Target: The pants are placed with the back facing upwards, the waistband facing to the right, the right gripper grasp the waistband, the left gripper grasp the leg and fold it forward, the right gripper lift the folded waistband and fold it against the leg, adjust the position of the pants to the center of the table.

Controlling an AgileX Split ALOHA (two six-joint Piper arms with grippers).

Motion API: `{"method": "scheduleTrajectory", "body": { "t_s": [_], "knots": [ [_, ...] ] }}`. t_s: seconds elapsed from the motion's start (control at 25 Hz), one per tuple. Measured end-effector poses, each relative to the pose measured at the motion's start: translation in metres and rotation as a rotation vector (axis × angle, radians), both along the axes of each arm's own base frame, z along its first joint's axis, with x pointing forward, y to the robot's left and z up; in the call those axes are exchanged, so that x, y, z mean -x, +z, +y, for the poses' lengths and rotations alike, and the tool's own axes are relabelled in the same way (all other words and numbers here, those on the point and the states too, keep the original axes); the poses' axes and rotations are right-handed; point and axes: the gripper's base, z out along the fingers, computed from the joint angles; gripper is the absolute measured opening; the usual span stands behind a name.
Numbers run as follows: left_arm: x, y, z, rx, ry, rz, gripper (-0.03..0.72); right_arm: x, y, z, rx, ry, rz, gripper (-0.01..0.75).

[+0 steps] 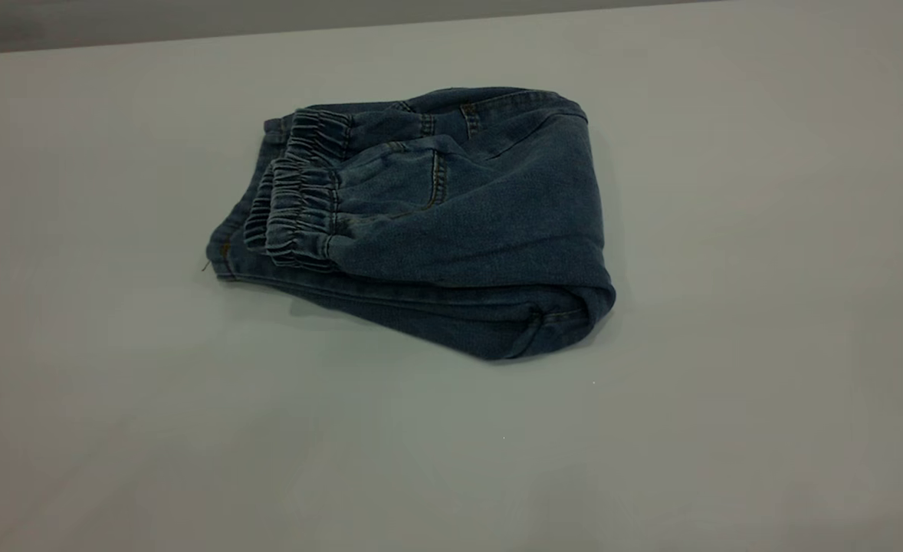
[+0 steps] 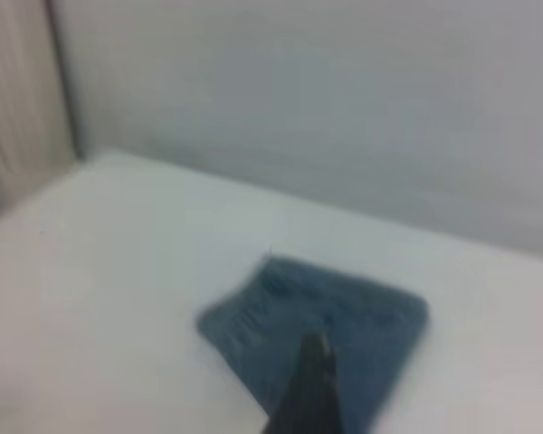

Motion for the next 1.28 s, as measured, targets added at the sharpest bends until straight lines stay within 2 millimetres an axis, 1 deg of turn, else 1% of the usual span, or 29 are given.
{"method": "scheduleTrajectory", "body": {
  "t_s": [0.16,0.24,0.32,0.44,0.6,0.88,1.12,1.2,1.28],
  "knots": [
    [0.017,-0.025,0.011,0.016,0.005,-0.003,0.504,-0.006,-0.034,-0.004,0.056,-0.028,0.057,0.587],
    [0.019,-0.036,0.013,0.011,0.005,0.006,0.504,-0.005,-0.049,-0.004,0.078,-0.019,0.067,0.587],
    [0.021,-0.045,0.013,0.008,0.0,0.02,0.504,-0.003,-0.066,-0.005,0.095,-0.03,0.082,0.587],
    [0.02,-0.061,0.013,-0.008,-0.002,0.046,0.504,-0.001,-0.086,-0.009,0.124,-0.059,0.093,0.587],
    [0.018,-0.087,0.011,-0.041,-0.002,0.094,0.504,-0.004,-0.115,-0.014,0.174,-0.108,0.122,0.587],
    [0.021,-0.128,0.013,-0.077,-0.001,0.147,0.504,-0.016,-0.138,-0.02,0.21,-0.158,0.124,0.587],
    [0.024,-0.155,0.015,-0.048,0.031,0.189,0.504,-0.018,-0.137,-0.02,0.204,-0.163,0.101,0.587],
    [0.024,-0.161,0.015,-0.041,0.041,0.204,0.504,-0.02,-0.142,-0.02,0.206,-0.161,0.12,0.587],
    [0.024,-0.162,0.015,-0.038,0.04,0.199,0.504,-0.022,-0.143,-0.02,0.204,-0.163,0.12,0.587]
  ]
}}
